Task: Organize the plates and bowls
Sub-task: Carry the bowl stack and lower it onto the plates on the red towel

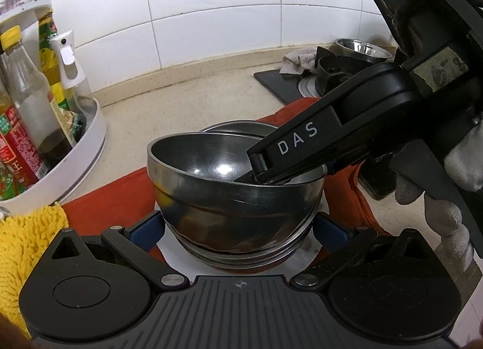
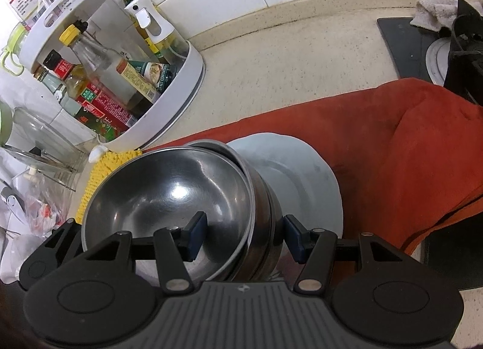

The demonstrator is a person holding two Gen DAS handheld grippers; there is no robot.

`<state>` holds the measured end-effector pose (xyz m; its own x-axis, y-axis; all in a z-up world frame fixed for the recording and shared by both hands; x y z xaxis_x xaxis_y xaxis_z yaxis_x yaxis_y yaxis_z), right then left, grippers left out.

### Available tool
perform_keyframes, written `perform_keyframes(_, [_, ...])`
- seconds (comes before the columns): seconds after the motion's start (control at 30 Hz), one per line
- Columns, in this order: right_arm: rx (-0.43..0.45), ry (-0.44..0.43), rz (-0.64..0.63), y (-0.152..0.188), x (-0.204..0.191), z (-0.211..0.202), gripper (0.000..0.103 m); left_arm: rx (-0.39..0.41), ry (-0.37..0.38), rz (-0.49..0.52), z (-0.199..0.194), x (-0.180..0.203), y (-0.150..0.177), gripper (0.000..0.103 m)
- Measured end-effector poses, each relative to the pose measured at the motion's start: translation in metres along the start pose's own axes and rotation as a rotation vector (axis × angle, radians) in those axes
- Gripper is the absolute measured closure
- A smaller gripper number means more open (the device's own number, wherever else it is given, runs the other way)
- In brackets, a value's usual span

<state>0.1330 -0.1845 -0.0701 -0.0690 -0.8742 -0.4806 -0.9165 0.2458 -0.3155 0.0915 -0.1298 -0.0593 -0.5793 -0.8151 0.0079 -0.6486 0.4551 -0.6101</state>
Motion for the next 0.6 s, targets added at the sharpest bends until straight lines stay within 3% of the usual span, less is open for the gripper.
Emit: perform_keyframes(0.6, [-0.015, 0.000, 0.011, -0.0030, -0.0006, 0.0016, 0.051, -0.009, -0.005, 0.018, 0.0011, -0.0010, -0.0013, 0.000])
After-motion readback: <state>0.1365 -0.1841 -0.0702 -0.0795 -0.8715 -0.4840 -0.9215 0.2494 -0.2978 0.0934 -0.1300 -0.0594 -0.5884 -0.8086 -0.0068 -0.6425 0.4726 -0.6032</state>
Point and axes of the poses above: each gripper's, at about its wrist camera, not at the fingertips, and z roughly the way its jaws point, x to its right, y to its underside, the point moved 8 cm from there along z, roughly the way its jaws point, and after that the axes turned 2 degrees about -x, right-handed, at the moved point
